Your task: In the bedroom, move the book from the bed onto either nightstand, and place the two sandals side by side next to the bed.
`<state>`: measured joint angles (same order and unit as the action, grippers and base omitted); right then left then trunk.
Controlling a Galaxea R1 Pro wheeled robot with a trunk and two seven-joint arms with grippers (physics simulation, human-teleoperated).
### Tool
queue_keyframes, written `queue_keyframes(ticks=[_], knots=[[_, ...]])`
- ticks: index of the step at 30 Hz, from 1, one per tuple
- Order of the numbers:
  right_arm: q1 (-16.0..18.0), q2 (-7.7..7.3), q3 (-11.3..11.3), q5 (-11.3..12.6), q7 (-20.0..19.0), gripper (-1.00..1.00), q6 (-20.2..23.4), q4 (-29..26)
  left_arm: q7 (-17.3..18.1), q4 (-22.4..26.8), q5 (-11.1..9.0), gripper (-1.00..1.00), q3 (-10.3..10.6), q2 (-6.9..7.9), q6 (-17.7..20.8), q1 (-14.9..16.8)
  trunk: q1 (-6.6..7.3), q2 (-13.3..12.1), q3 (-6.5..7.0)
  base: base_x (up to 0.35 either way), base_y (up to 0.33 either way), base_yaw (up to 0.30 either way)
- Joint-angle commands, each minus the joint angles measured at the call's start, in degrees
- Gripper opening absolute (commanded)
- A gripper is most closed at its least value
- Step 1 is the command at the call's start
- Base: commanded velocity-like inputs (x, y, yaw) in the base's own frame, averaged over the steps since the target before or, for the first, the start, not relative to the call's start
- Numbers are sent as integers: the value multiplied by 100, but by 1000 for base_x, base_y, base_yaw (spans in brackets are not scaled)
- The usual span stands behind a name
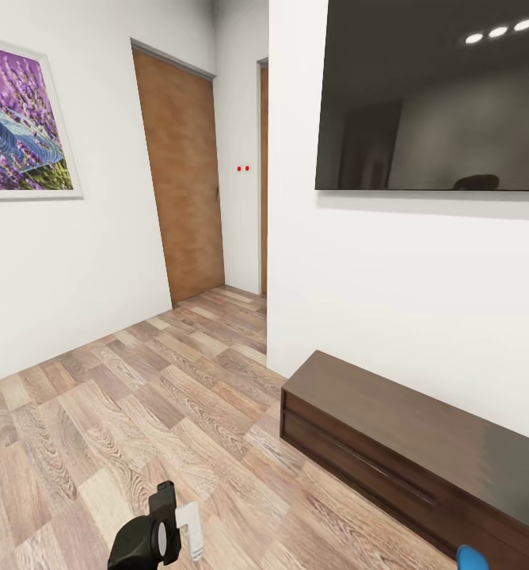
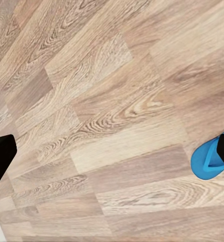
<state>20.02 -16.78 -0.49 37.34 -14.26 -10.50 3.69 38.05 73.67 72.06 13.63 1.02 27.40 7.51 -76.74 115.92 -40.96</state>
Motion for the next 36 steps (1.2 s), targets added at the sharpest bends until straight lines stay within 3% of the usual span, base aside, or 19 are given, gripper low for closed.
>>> queue_keyframes(ticks=[1,7,15,19,22,27,31,34,36], knots=[[11,-1,-2,33,-51,-100,-32,17,36,7,36,100,12,10,28,5,1,3,-6,0,0,0],[10,6,15,20,-144,-100,-26,-48,29,7,36,100,-12,32,28,6,1,3,-6,0,0,0],[22,27,64,-1,-1263,-100,91,-133,24,7,36,100,-70,48,27,5,1,3,-6,0,0,0],[33,62,75,-5,-1427,-100,711,-655,8,2,36,100,-268,54,16,5,1,3,-6,0,0,0],[35,151,92,-7,-1449,-100,1344,-1340,-6,2,33,100,-424,56,13,5,1,3,-6,0,0,0],[36,371,141,-6,-1449,-100,1772,-2098,-14,-5,32,100,-585,56,6,5,1,3,-6,0,0,0],[37,556,150,-7,-1447,-100,1893,-2396,-16,-8,25,100,-695,56,3,5,1,3,-6,0,0,0],[43,842,155,-9,-1442,-100,2018,-2643,-16,-10,21,100,-811,50,2,5,1,3,-6,0,0,0],[49,1128,160,-61,-1421,-100,2086,-2850,-17,-12,19,100,-874,49,2,5,1,3,-6,0,0,0]])
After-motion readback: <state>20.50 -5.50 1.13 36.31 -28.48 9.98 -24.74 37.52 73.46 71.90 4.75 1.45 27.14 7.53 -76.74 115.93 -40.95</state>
